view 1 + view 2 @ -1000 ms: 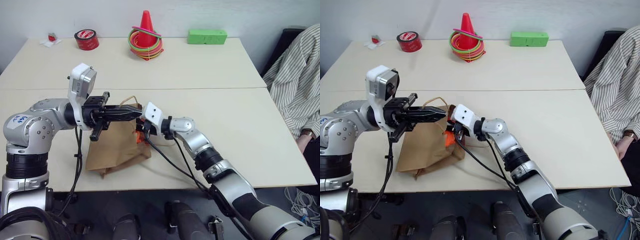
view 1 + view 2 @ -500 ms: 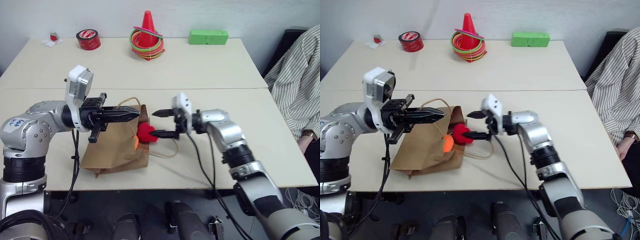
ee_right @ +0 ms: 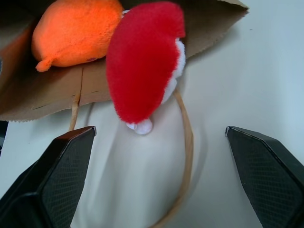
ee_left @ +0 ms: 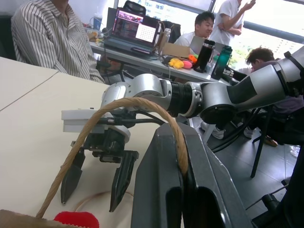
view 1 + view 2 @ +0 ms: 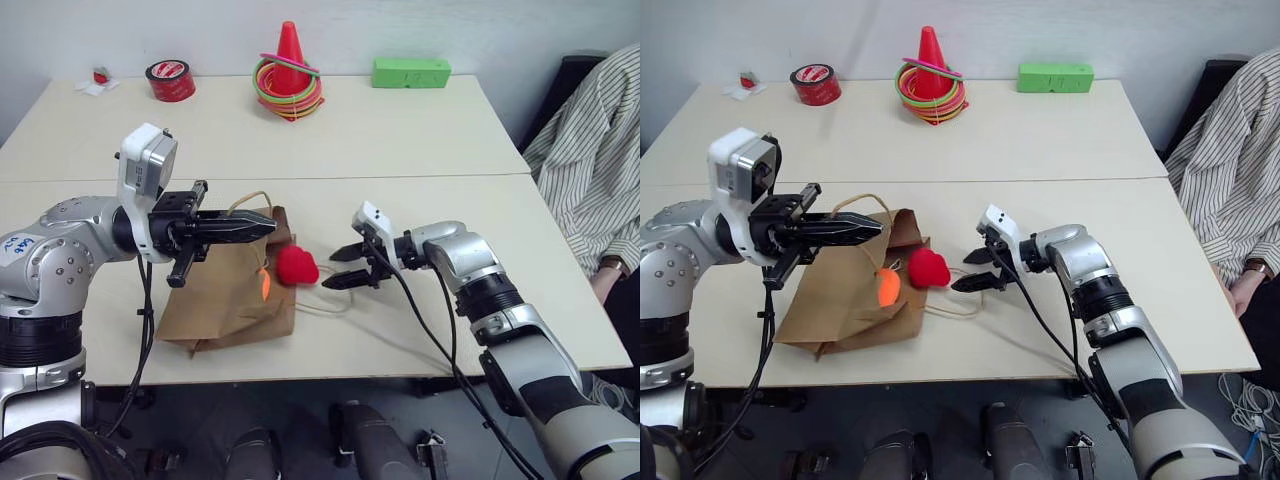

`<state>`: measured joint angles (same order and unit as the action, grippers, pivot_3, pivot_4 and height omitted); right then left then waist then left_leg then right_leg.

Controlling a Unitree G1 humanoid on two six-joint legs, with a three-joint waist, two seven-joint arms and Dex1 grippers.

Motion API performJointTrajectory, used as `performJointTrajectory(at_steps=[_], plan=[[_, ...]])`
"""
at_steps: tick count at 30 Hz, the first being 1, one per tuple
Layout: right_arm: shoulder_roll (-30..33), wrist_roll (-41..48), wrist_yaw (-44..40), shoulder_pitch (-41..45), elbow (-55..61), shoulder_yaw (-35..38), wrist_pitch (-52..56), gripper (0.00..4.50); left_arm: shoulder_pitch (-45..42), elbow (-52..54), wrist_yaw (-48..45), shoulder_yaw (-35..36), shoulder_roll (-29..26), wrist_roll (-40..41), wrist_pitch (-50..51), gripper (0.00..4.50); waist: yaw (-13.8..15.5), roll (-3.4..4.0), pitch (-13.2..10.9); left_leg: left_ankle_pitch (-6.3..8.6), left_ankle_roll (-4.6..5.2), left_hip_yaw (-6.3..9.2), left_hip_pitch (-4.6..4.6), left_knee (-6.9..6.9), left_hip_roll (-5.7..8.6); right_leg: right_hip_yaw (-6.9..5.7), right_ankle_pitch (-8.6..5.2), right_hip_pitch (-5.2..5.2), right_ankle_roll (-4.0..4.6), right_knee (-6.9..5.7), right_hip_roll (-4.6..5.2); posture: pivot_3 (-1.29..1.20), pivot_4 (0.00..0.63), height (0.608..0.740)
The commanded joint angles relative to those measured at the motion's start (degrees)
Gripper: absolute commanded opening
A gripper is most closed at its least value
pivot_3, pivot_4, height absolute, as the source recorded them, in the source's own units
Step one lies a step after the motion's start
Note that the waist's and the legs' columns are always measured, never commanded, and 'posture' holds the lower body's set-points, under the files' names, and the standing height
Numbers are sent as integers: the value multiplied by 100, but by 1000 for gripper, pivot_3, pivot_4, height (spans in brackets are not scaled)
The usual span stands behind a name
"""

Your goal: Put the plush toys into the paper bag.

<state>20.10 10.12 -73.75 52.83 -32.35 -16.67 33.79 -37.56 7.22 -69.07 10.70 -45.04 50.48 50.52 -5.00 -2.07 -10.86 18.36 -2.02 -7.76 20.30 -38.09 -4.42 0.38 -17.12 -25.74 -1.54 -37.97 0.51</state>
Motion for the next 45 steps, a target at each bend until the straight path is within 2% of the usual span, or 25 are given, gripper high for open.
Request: performJointTrajectory(at_steps=[1,4,12,15,24,32,38,45], plan=[[-46,-177,-118,-197,145,-354,26,4469,4,212,20,194,-88,184,-23,0,0,0,0,0,-1,0,0,0,0,0,0,0,0,0,-1,0,150,740],[-146,-280,-75,-135,62,-510,233,3872,27,193,41,198,-78,157,-45,0,1,-1,1,1,-1,0,-1,0,0,0,0,1,0,-1,-1,0,150,740],[-111,-290,-264,-68,193,-648,673,1096,93,202,75,192,-55,120,-109,0,10,-1,1,1,-1,0,-1,0,0,0,0,2,0,0,0,0,150,740],[60,-15,-500,-61,472,-502,1122,73,160,197,105,236,-54,106,-166,0,18,-1,0,1,-1,1,-1,0,0,-1,0,1,0,1,0,0,150,740],[1292,1402,-1082,-168,2285,120,3254,29,373,189,264,447,14,112,-339,0,65,0,-1,5,6,6,7,0,4,-6,0,0,-1,10,5,0,150,740],[2097,2471,-964,561,2676,731,4621,29,341,-39,537,502,380,-32,-806,0,46,1,-1,6,6,7,7,2,4,-6,0,-1,-1,12,3,0,150,740],[2351,2800,-784,1411,2213,920,4997,29,113,-400,946,588,907,-288,-1564,0,60,1,-2,8,10,8,10,1,4,-7,0,-1,-1,16,3,0,150,740],[2235,3001,-249,1680,2145,1087,5315,29,122,-676,1173,464,1231,-718,-2321,0,56,1,-2,13,16,4,23,2,3,-6,2,-9,-5,25,6,0,150,740]])
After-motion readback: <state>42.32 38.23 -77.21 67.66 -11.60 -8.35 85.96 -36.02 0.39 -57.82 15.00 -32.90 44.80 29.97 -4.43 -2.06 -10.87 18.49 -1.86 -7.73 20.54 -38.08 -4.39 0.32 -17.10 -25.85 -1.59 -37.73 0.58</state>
